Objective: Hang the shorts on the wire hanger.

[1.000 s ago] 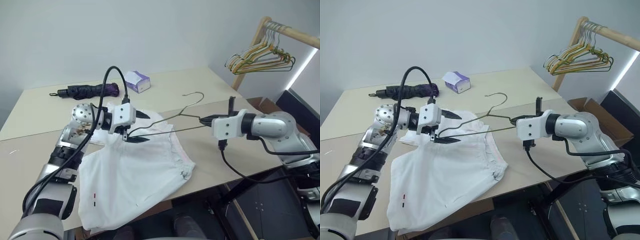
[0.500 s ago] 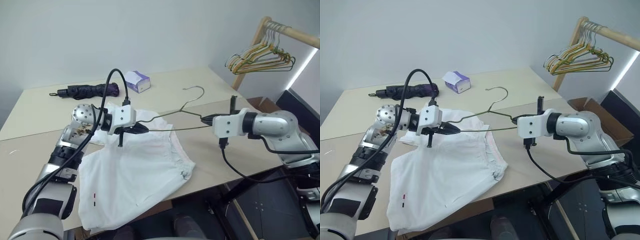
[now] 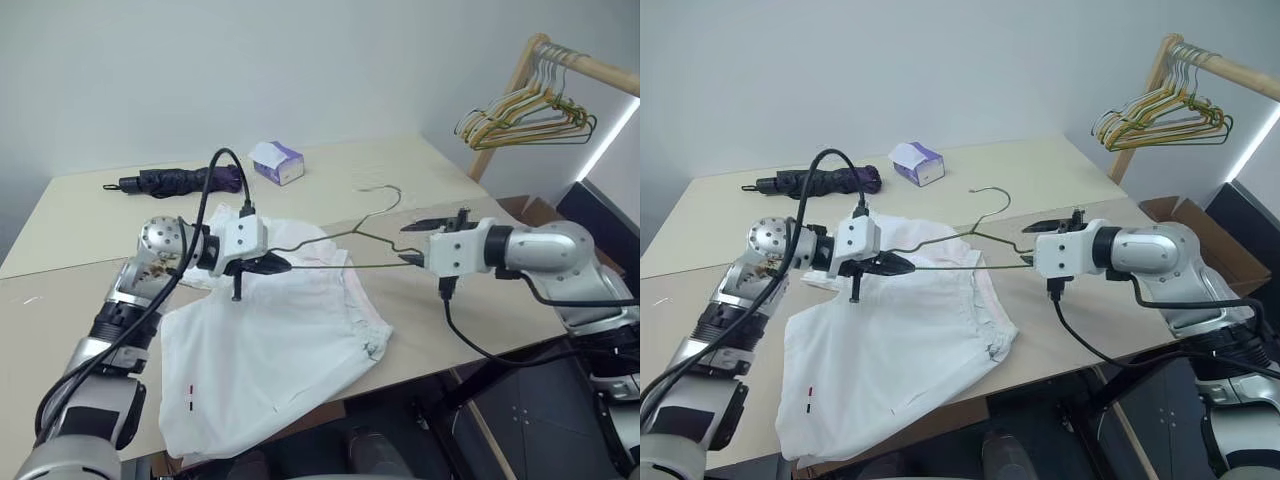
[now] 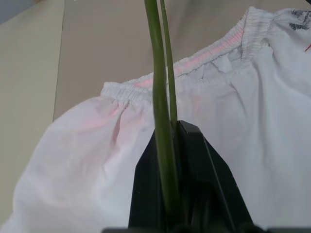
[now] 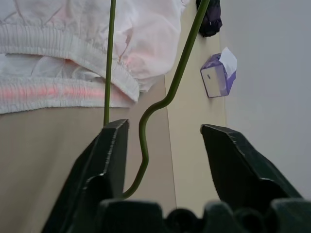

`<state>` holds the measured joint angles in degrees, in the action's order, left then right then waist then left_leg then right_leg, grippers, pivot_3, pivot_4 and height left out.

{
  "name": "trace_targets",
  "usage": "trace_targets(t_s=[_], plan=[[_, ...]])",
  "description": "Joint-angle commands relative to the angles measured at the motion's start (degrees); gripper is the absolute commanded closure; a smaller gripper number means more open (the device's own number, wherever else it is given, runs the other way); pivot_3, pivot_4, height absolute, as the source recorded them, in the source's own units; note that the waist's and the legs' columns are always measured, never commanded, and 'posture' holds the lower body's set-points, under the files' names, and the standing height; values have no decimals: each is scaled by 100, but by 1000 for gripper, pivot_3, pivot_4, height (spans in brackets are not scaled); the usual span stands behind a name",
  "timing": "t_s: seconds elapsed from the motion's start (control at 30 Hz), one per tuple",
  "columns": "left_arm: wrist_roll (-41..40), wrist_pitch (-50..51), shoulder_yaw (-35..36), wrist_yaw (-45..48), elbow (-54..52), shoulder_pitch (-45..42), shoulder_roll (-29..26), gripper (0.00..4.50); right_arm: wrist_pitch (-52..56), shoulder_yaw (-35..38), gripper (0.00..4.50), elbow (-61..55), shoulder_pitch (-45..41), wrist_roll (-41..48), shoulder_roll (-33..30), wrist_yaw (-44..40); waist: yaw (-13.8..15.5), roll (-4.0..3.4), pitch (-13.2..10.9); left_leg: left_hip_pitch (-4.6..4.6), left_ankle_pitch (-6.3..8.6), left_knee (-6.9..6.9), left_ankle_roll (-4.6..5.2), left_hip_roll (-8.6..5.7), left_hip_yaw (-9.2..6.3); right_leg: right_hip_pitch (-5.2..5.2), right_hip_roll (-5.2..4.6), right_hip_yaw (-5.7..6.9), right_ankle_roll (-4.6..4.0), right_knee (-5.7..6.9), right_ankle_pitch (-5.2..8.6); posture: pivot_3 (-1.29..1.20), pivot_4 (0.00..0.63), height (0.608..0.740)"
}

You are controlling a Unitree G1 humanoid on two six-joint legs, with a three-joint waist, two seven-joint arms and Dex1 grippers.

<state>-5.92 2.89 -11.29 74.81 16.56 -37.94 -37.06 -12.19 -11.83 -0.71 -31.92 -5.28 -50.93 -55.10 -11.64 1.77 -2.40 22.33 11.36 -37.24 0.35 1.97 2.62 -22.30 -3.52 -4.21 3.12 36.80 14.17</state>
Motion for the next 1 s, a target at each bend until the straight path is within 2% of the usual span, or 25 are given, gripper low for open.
trace_targets(t_s=[0.03, 0.07, 0.27, 0.47, 0.6, 0.67, 0.83, 1.0], plan=[[-181, 172, 297, -96, -303, -59, -171, 4500, 51, 278, 382, -161, -22, 238, 0, -75, 18, 0, 0, 0, 0, 0, 0, 0, 0, 0, 0, 0, 0, 0, 0, -100, 0, 740], [-201, 210, 323, -122, -313, -55, -184, 4500, 45, 296, 20, -134, -24, 262, -7, -89, 32, 0, 0, 0, 0, 0, 0, 0, 0, 0, 0, 0, 0, 0, 0, -97, 0, 740], [-285, 296, 444, -174, -313, -49, -252, 4500, 262, 519, 20, -26, -59, 743, 2, -336, 163, -1, 0, -1, 0, 0, 0, 0, 5, 0, 0, 1, 0, -1, 0, -102, 0, 740], [-477, 308, 529, 125, -329, 36, -432, 4500, 1523, 1085, 20, -247, -126, 2239, -100, -1038, 218, -1, -1, 5, 1, 0, 0, 1, 19, -2, -1, 4, -2, -4, 0, -119, 0, 740], [-513, 193, 482, 352, -229, -47, -515, 4500, 2321, 1267, 20, -261, -178, 2705, -211, -1279, 243, -1, -1, 4, 1, 0, 0, 2, 23, -2, -1, 7, -4, -4, 1, -124, 0, 740], [-531, 160, 469, 480, -201, -90, -523, 4500, 2457, 1237, 20, -188, -266, 2686, -214, -1330, 237, -2, -1, 4, 1, 0, -1, 3, 36, -4, -2, 6, -5, -4, 1, -124, 0, 740], [-508, -19, 370, 766, -120, -240, -452, 4500, 2853, 520, 20, -121, -620, 2170, -340, -1806, 228, -4, -3, 10, 2, 2, -3, 6, 47, -18, 0, 7, -10, -3, 3, -129, 0, 740], [-481, -124, 274, 886, 27, -494, -283, 4500, 3077, -250, 20, 273, -1125, 1529, -54, -1988, 214, -4, -2, 42, 1, -1, -1, 5, 53, -51, 0, 7, -9, 3, 2, -124, 0, 740]])
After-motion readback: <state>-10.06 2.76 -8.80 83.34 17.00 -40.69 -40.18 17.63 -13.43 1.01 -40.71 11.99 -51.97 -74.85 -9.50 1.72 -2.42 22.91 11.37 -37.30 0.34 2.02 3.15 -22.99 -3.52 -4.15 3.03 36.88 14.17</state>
